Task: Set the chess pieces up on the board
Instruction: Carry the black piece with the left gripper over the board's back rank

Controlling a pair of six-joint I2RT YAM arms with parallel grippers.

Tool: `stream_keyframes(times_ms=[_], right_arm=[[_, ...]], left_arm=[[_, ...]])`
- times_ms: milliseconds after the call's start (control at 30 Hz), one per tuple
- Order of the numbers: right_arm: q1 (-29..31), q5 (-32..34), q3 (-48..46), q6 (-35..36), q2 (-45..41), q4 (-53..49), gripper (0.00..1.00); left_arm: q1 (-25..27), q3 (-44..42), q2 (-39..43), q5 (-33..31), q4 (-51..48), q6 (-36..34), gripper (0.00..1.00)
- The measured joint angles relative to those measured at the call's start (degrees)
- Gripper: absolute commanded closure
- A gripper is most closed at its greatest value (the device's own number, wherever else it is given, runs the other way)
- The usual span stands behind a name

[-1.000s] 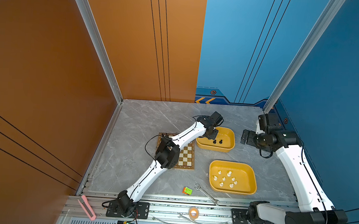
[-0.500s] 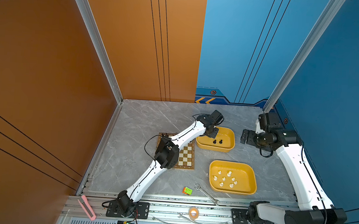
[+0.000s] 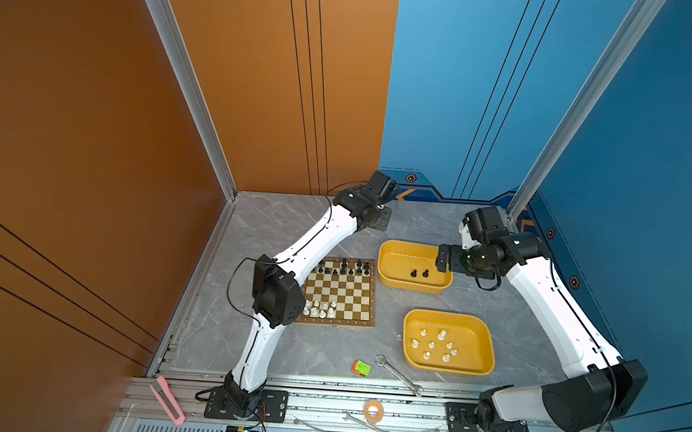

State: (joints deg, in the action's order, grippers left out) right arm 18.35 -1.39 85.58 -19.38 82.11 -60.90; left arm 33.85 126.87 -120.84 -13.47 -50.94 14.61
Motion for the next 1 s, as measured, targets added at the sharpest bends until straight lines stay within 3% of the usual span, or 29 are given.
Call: stream_keyframes(times_ms=[167,433,1000], right_arm=[[1.75,-0.61,1.29,-0.44,2.38,1.14,0.00],[3.02,-1.86,5.01,-1.27,6.93,1.99,0.00],[3.10,-1.75,8.79,-1.70,9.53,1.95,0.00]], left_arm=[[-3.78,-13.16,6.45,-1.79,0.35,0.26,0.91],[-5.46,-30.49,10.56,-1.42,4.11,3.08,0.90],[-9.33,-39.65,11.21,5.44,15.43,8.00,0.91]])
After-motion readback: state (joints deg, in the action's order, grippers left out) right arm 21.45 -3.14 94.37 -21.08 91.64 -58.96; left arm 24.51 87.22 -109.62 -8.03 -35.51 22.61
